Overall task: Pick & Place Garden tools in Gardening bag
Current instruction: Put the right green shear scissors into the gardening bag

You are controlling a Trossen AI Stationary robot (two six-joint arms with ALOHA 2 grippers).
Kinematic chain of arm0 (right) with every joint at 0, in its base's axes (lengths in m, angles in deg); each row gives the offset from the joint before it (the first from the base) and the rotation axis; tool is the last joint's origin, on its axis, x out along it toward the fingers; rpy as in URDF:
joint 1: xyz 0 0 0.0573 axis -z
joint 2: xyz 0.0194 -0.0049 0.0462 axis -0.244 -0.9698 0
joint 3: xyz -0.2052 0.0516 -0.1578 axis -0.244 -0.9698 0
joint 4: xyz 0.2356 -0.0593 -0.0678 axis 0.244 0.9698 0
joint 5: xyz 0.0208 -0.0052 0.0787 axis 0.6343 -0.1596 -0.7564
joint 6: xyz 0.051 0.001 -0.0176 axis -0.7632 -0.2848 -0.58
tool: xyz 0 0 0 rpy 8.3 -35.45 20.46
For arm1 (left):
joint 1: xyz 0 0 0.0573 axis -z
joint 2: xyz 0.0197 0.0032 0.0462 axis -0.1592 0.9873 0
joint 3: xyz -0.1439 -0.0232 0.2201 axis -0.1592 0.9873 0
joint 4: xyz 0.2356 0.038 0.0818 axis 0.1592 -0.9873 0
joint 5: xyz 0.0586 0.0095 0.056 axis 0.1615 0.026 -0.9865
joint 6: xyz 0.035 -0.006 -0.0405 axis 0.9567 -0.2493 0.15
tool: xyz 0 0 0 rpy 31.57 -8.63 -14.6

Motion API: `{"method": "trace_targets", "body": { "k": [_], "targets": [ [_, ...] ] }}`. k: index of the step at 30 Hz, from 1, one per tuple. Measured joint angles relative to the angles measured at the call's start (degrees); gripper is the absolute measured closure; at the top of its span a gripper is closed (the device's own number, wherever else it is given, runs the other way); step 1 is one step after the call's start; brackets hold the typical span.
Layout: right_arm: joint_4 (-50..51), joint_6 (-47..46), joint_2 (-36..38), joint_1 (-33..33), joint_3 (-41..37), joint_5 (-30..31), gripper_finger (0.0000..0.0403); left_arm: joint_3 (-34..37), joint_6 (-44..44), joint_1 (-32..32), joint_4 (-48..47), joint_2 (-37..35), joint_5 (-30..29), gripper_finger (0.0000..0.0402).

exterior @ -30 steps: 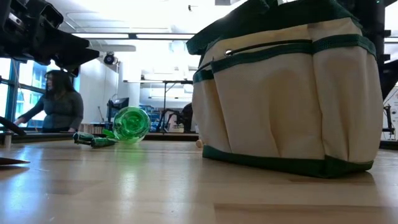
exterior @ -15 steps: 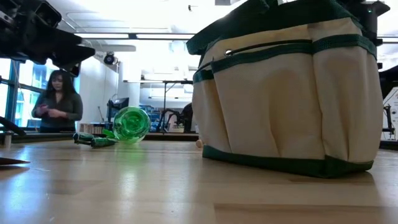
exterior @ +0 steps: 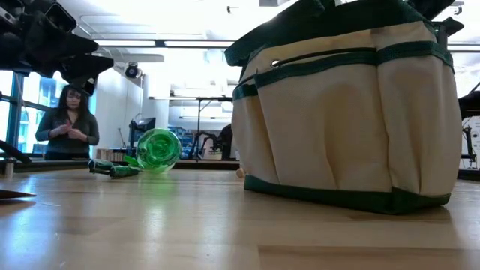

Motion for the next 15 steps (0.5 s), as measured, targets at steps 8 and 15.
{"method": "trace_targets", "body": {
  "k": [8, 15],
  "targets": [
    [0.4, 0.6, -0.8, 0.0, 0.0, -0.2, 0.025, 0.0, -2.6, 0.0, 0.4, 0.0, 0.0, 0.0222],
    [0.3, 2.5, -5.0, 0.0, -0.1, 0.8, 0.025, 0.0, -5.1, 0.0, 0.4, 0.0, 1.8, 0.0222]
  ]
}}
